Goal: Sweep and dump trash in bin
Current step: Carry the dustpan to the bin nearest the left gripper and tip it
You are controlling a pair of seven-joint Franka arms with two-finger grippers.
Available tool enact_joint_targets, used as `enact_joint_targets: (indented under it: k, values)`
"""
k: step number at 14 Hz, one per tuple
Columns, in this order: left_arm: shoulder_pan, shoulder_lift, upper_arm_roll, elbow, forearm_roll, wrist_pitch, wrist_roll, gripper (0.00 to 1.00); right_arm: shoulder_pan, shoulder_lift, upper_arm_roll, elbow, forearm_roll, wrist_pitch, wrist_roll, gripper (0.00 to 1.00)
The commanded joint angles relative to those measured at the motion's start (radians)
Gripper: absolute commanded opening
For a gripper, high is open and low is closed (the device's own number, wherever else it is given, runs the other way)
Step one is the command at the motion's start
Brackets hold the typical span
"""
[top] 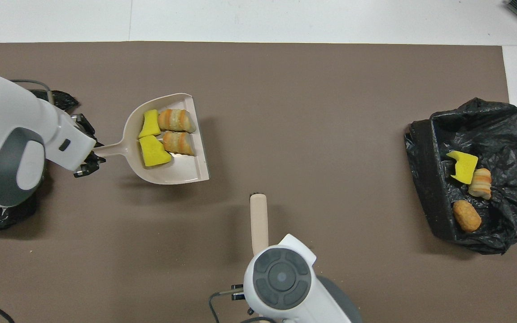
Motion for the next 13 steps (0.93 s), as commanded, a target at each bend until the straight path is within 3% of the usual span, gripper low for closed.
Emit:
enact_joint_targets:
  k: [1,4,6,11,12,13]
  values:
    - [0.098,0.015,-0.010,0.100,-0.024,-0.088,0.117,0.00,0.074,-0.017,-0.001,-0.063,-0.004,0.047,0.085,0.00]
    - [0.207,0.021,-0.008,0.148,-0.021,-0.128,0.269,0.00,0.160,0.017,-0.001,-0.086,0.011,0.076,0.177,0.00]
    - [0.287,0.048,-0.007,0.191,-0.013,-0.158,0.379,0.00,0.192,0.026,0.000,-0.150,0.011,0.175,0.183,0.00]
    - [0.450,0.078,-0.004,0.260,0.046,-0.178,0.614,0.00,0.203,0.047,-0.001,-0.183,0.011,0.212,0.149,0.00]
    - [0.488,0.084,-0.004,0.275,0.073,-0.172,0.631,0.00,0.203,0.047,-0.001,-0.181,0.011,0.211,0.149,0.02]
    - [0.525,0.096,-0.004,0.296,0.090,-0.168,0.633,0.00,0.203,0.047,-0.001,-0.183,0.011,0.211,0.148,0.11]
